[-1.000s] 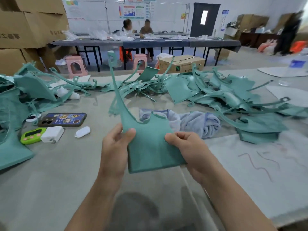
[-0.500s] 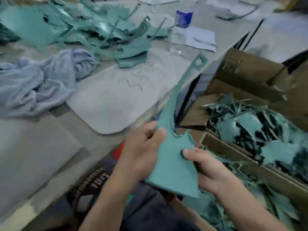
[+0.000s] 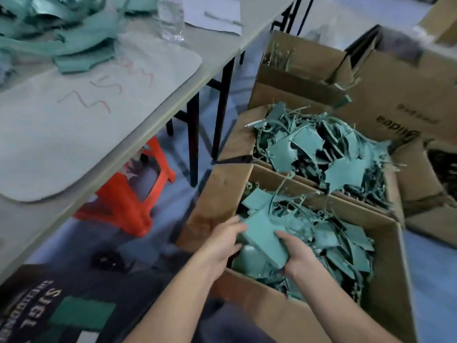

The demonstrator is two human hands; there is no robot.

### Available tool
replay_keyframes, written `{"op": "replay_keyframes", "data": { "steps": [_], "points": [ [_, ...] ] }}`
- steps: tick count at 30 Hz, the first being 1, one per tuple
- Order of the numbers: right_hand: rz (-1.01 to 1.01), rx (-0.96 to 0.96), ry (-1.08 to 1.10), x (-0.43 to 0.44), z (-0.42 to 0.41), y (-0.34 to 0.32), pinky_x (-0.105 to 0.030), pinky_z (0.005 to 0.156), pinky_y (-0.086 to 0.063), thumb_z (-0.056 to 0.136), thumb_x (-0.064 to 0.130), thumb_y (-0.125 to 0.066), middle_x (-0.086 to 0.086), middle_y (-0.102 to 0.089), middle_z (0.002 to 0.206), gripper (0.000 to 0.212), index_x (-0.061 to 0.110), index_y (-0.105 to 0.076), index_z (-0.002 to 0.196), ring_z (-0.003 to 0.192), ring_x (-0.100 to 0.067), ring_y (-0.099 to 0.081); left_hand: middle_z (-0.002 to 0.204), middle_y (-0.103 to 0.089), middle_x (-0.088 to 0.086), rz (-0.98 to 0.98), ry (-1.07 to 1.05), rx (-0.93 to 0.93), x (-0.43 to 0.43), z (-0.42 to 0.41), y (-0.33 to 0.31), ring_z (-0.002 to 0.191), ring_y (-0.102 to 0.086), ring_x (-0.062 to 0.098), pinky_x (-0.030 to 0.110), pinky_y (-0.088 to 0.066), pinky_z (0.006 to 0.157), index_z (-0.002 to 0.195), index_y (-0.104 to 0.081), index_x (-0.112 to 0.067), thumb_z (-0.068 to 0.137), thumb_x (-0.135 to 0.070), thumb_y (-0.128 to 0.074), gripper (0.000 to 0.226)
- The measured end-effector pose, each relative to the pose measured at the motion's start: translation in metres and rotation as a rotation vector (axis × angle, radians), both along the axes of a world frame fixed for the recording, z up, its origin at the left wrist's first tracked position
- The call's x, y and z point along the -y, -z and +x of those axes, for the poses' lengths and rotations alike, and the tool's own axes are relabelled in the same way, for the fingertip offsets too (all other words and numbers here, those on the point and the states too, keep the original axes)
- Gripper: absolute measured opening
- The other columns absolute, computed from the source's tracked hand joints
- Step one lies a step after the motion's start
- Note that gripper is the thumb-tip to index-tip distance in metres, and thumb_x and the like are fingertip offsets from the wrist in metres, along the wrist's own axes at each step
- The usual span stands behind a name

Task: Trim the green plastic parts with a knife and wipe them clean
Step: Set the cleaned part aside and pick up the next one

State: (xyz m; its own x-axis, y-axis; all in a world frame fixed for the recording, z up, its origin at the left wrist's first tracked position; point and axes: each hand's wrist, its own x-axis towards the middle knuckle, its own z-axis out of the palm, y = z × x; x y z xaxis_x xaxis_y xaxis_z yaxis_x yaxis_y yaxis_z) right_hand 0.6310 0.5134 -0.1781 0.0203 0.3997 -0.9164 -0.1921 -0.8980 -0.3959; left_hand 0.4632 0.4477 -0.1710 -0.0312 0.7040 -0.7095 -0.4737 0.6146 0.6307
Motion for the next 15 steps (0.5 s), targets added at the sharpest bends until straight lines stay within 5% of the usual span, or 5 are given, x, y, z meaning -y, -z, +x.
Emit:
{"op": "replay_keyframes", "data": {
  "steps": [3, 6, 9, 12, 15],
  "points": [
    [0.097, -0.131, 0.286, -0.032, 0.002, 0.011, -0.046, 0.08, -0.061, 0.104, 0.034, -0.056, -0.021, -0.073, 0.115, 0.039, 0.003, -0.059, 0.127, 0.101, -0.035, -0.073, 0.159, -0.038, 0.004, 0.037, -0.045, 0.019, -0.012, -0.004, -0.016, 0.147, -0.035, 0.021, 0.042, -0.04, 0.113, 0.158, -0.027, -0.019, 0.101, -0.021, -0.058, 0.065],
    [0.039, -0.082, 0.209, -0.036, -0.005, 0.024, -0.05, 0.109, -0.047, 0.107, 0.038, -0.049, -0.026, -0.053, 0.139, 0.058, -0.005, -0.04, 0.145, 0.131, -0.039, -0.054, 0.159, -0.04, 0.005, 0.083, -0.024, -0.072, -0.02, -0.007, -0.035, 0.145, -0.039, 0.02, 0.041, -0.041, 0.114, 0.156, -0.034, -0.02, 0.1, -0.017, -0.058, 0.061],
    [-0.002, -0.08, 0.097, -0.02, -0.036, 0.03, -0.044, 0.101, -0.053, 0.108, 0.031, -0.048, -0.025, -0.058, 0.119, 0.046, -0.006, -0.048, 0.135, 0.115, -0.035, -0.063, 0.157, -0.042, 0.006, 0.151, -0.077, -0.134, -0.02, -0.019, -0.051, 0.137, -0.046, 0.019, 0.033, -0.044, 0.108, 0.154, -0.039, -0.018, 0.1, -0.003, -0.055, 0.059],
    [-0.026, -0.16, -0.047, 0.0, -0.08, 0.018, -0.037, 0.068, -0.061, 0.105, 0.019, -0.048, -0.018, -0.069, 0.078, 0.024, -0.001, -0.061, 0.102, 0.069, -0.027, -0.068, 0.15, -0.049, 0.014, 0.222, -0.17, -0.149, -0.016, -0.038, -0.065, 0.123, -0.058, 0.02, 0.029, -0.053, 0.097, 0.152, -0.041, -0.01, 0.098, 0.01, -0.053, 0.06],
    [0.032, -0.366, -0.232, 0.014, -0.129, -0.015, -0.025, 0.046, -0.054, 0.103, 0.014, -0.044, -0.007, -0.062, 0.058, 0.043, 0.009, -0.069, 0.068, 0.046, -0.017, -0.06, 0.123, -0.067, 0.016, 0.31, -0.228, -0.205, -0.01, -0.063, -0.088, 0.096, -0.072, 0.02, 0.026, -0.062, 0.071, 0.14, -0.054, -0.003, 0.095, 0.016, -0.053, 0.049]
  ]
}}
